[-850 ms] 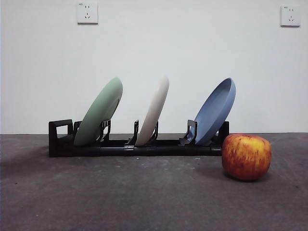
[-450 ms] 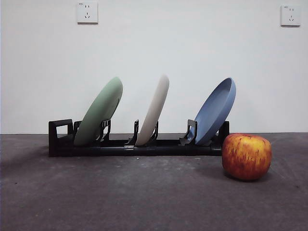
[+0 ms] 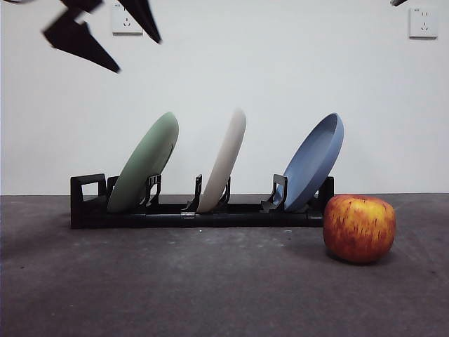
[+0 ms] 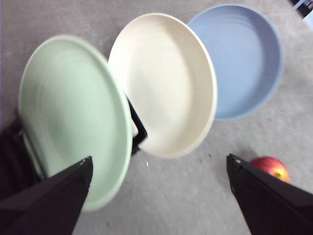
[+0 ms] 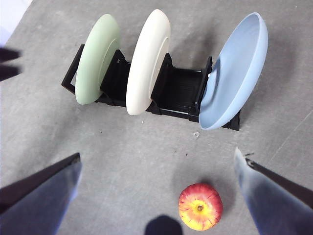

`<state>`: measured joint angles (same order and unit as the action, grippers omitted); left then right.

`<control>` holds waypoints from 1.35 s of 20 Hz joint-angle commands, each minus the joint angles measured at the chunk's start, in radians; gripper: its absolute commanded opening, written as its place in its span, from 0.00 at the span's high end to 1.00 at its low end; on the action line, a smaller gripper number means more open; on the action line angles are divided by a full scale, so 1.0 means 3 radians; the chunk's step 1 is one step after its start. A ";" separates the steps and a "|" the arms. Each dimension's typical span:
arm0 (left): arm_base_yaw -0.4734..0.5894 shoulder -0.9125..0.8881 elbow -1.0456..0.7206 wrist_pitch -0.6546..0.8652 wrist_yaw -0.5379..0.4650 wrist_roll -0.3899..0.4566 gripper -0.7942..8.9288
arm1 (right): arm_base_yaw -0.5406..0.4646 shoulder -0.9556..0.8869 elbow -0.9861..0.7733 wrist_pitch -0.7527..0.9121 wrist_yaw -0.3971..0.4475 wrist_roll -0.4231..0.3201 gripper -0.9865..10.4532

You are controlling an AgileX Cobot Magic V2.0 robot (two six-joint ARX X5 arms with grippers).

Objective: Take the green plate from the plate rack,put the plate on the table,take the apple from the table,put the apple in the plate

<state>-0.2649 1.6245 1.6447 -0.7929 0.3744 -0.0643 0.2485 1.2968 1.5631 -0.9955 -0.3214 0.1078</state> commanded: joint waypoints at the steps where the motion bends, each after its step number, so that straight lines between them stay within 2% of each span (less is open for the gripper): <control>1: -0.0076 0.0338 0.0394 -0.0113 -0.0118 -0.0022 0.45 | 0.0005 0.0013 0.0017 0.0003 0.0004 -0.0020 0.42; 7: -0.0183 0.1006 0.1292 -0.0434 -0.0449 -0.0006 0.45 | 0.0005 0.0011 0.0017 -0.0006 0.0041 -0.0015 0.42; 9: -0.0184 0.1111 0.1315 -0.0440 -0.0544 0.0019 0.48 | 0.0005 0.0013 0.0017 -0.0006 0.0041 -0.0013 0.42; 19: -0.0200 0.1462 0.1314 -0.0595 -0.0624 0.0080 0.48 | 0.0005 0.0013 0.0017 -0.0015 0.0053 -0.0014 0.42; 20: -0.0200 0.1470 0.1314 -0.0599 -0.0642 0.0081 0.51 | 0.0005 0.0013 0.0017 -0.0014 0.0055 -0.0014 0.42; 27: -0.0209 0.1467 0.1314 -0.0584 -0.0640 0.0080 0.93 | 0.0005 0.0013 0.0017 -0.0003 0.0128 -0.0014 0.42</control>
<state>-0.3241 2.0541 2.0422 -0.9691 0.1921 -0.0521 0.2485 1.2980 1.5635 -1.0016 -0.2863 0.1078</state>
